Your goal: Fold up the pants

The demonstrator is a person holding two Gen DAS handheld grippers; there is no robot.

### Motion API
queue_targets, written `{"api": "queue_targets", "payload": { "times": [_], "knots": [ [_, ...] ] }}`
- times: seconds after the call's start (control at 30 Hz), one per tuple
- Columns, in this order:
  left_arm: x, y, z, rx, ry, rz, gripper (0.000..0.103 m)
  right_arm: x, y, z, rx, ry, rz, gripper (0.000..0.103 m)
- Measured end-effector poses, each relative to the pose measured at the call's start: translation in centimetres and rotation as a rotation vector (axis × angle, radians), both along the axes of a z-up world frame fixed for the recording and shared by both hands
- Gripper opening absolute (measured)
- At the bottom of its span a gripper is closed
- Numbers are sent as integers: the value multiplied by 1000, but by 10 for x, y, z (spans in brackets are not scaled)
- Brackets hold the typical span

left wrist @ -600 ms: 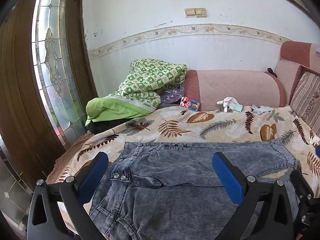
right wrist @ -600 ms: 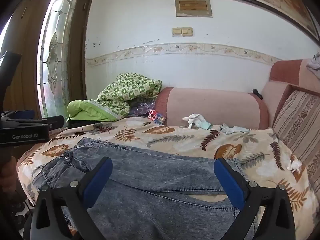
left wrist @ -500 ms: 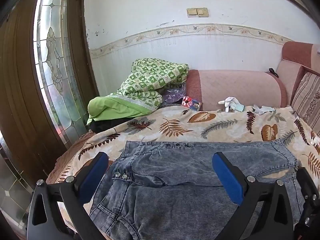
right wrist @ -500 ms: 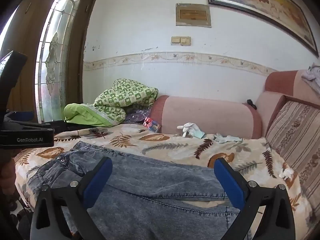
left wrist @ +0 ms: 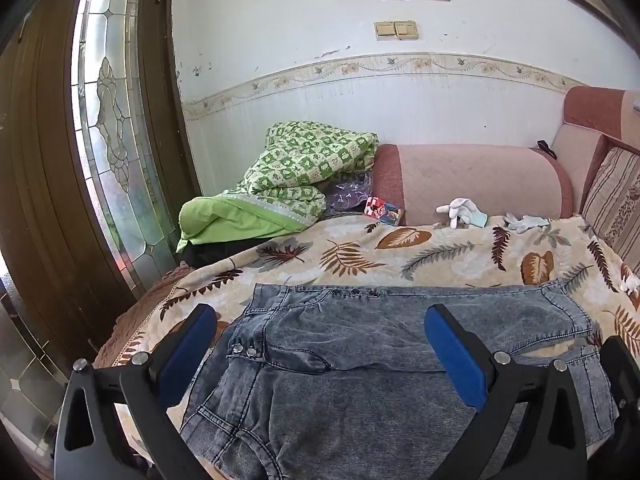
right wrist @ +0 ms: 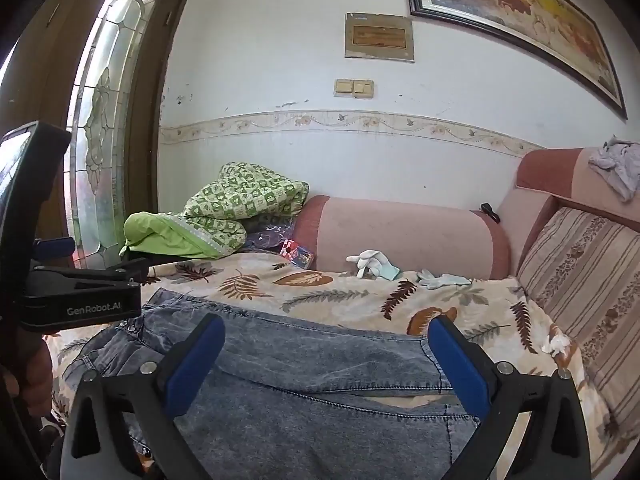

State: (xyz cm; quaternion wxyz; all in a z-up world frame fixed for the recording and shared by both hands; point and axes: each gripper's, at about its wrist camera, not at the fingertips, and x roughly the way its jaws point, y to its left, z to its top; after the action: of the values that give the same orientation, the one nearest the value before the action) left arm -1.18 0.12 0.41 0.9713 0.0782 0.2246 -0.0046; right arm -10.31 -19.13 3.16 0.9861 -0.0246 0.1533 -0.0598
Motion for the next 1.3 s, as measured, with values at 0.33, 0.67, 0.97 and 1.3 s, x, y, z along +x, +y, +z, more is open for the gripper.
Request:
{"api": "queue_targets", "payload": {
  "times": [0.33, 0.67, 0.97, 1.3],
  "knots": [
    [-1, -5, -2, 11, 6, -12, 103, 4, -19, -5, 64, 34, -46, 103],
    [-2, -7, -8, 6, 23, -23, 103, 7, -22, -8, 82, 62, -62, 103],
    [-1, -9, -14, 6, 36, -30, 103, 6, -25, -11, 92, 65, -70, 103],
    [-1, -11, -15, 8, 42, -35, 103, 8, -29, -14, 113, 80, -79, 103]
  ]
}}
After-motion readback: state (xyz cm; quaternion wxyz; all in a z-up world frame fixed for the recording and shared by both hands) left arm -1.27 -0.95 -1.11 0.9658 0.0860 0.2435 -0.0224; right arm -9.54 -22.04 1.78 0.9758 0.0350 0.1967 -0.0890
